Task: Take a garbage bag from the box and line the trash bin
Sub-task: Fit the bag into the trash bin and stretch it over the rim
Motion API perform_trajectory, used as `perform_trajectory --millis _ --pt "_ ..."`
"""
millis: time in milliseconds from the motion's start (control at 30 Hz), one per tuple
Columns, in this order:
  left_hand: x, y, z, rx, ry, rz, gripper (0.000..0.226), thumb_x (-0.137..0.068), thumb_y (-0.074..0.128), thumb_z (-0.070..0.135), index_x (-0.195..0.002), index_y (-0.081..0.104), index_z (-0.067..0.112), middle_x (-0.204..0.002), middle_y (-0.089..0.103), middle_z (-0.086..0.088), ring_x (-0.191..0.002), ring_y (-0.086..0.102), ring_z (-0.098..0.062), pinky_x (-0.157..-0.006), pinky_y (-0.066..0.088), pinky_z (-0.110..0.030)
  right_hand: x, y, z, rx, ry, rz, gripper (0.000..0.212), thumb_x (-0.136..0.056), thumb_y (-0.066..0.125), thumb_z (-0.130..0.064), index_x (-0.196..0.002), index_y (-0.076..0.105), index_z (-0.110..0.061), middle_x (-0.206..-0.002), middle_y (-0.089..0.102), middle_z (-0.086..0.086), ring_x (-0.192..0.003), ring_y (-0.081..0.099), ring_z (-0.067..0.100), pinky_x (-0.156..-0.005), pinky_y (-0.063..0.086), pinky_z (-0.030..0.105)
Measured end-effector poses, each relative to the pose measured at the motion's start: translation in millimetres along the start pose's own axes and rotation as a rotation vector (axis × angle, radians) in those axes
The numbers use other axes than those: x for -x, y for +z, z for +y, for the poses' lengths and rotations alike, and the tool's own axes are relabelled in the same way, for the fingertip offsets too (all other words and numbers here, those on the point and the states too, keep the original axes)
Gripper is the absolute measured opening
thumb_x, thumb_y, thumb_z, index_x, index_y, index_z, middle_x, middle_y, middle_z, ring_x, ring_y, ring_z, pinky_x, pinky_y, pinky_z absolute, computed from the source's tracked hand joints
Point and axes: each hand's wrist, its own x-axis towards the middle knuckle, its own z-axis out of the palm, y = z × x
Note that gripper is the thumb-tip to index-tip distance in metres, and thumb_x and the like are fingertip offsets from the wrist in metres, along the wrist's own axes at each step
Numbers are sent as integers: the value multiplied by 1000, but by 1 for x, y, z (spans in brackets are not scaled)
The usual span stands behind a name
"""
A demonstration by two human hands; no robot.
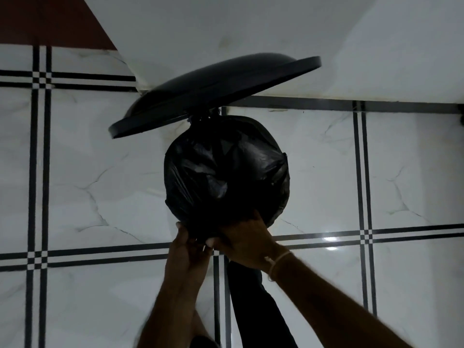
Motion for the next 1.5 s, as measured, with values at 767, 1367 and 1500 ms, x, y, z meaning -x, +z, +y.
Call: perform_trajectory --millis 767,1367,1500 --pt "-71 67 92 -1148 791 163 23 -91 68 37 -109 66 23 -103 69 1 -104 67 -28 -92 55 -42 -70 -114 100 -689 557 783 28 -86 70 -49 -93 64 -22 -98 68 4 -95 65 24 -87 57 47" --pt "-84 62 84 -1267 1096 150 42 -111 30 41 -140 57 30 -128 67 4 -111 52 -1 -95 40 -24 -167 -60 90 -823 502 -136 54 -106 44 -40 -155 37 -17 -159 36 5 -150 28 22 -122 21 35" --pt "-84 62 83 -1272 1110 150 41 -111 30 40 -139 58 29 -125 68 5 -109 55 -5 -93 42 -25 -160 -59 96 -764 589 -136 56 -106 47 -28 -157 30 -11 -166 24 12 -154 21 29 -123 17 35"
